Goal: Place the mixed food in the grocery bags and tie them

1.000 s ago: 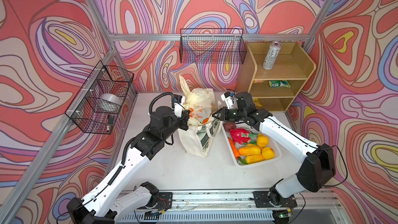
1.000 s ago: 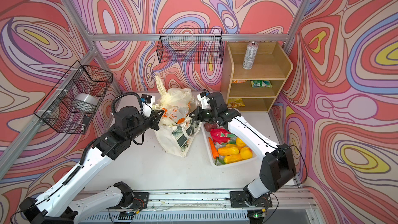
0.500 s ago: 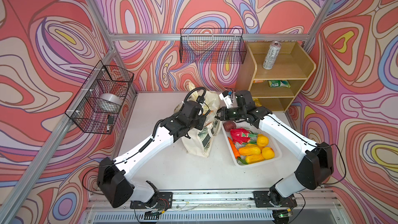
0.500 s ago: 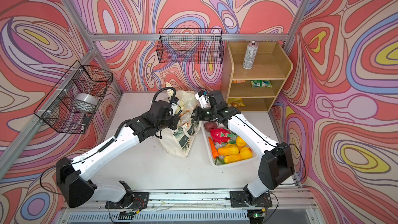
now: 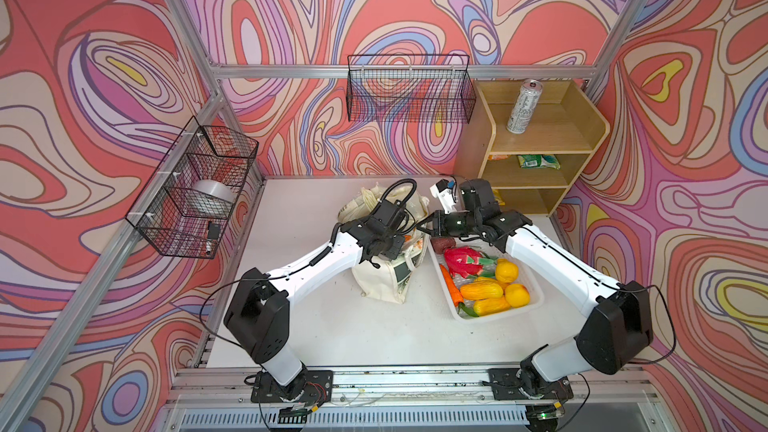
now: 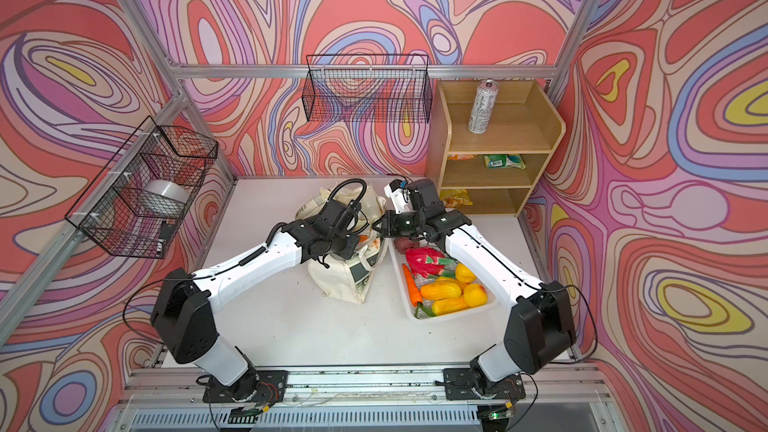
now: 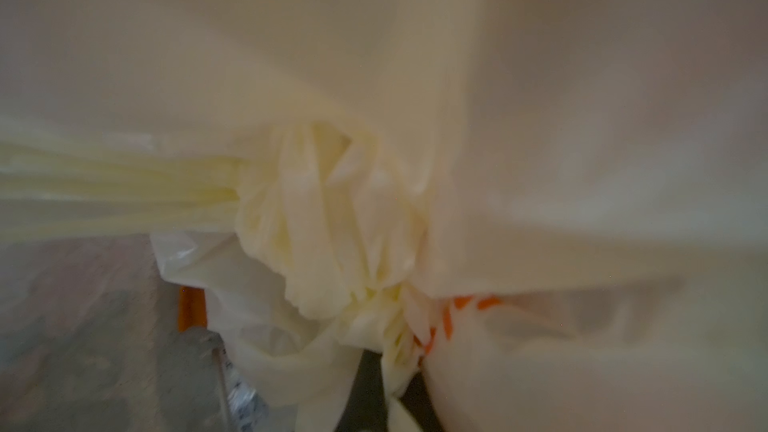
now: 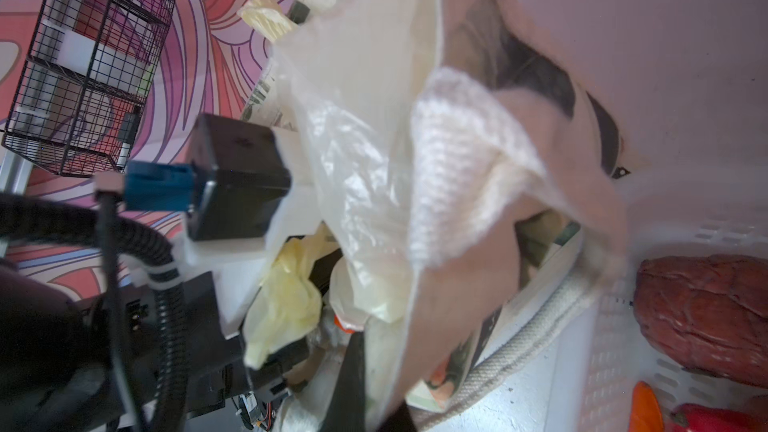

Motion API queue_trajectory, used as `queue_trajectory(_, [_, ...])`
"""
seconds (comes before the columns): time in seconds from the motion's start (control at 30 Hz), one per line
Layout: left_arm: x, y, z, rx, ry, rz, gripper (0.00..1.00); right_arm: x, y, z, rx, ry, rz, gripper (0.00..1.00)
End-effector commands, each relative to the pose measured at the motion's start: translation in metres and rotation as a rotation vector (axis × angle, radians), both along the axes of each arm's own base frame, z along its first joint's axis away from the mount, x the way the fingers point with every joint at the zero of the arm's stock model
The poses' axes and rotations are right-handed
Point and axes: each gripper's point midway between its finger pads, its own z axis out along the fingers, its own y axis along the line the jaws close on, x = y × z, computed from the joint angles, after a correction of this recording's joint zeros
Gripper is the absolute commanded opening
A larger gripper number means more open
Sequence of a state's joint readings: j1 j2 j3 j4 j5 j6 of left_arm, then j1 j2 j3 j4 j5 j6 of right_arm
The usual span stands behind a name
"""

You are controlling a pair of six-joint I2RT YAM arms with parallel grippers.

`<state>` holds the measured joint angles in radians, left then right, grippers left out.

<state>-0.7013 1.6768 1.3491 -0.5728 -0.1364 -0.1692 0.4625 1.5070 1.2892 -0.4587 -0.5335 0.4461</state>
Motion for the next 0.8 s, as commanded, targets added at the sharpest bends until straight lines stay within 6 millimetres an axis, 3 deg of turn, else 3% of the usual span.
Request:
queue_trajectory(0.0, [-0.038,0.016,-0.051,0.123,0.258,-0.013,0.00,0.008,-0.003,0.035,0.058,-0.116,-0.010,0.00])
queue_trajectory(0.1, [-0.033,0.012,-0.036,0.095,0.234,-0.011,0.00,0.008,-0.003,0.036,0.062,-0.115,-0.008,0.00])
queue_trajectory(0.23, [-0.019,0.005,0.014,-0.002,0.121,0.006,0.00,0.009,-0.004,0.036,0.057,-0.115,-0.012,0.00])
queue_trajectory(0.3, [-0.015,0.004,0.044,-0.062,0.058,0.016,0.17,0.008,-0.004,0.034,0.052,-0.113,-0.014,0.00])
queue_trajectory(0.37, [-0.013,0.004,0.074,-0.127,0.000,0.018,0.43,0.008,-0.005,0.033,0.048,-0.112,-0.015,0.00])
queue_trajectory(0.47, [-0.016,0.006,0.100,-0.195,-0.031,0.021,0.73,0.008,-0.005,0.032,0.049,-0.107,-0.016,0.00])
queue_trajectory(0.5, [-0.017,0.008,0.105,-0.207,-0.031,0.020,0.99,0.009,-0.005,0.031,0.048,-0.107,-0.017,0.00])
queue_trajectory(0.77, [-0.024,0.028,0.141,-0.268,-0.100,0.050,1.00,0.010,-0.004,0.029,0.044,-0.102,-0.016,0.00])
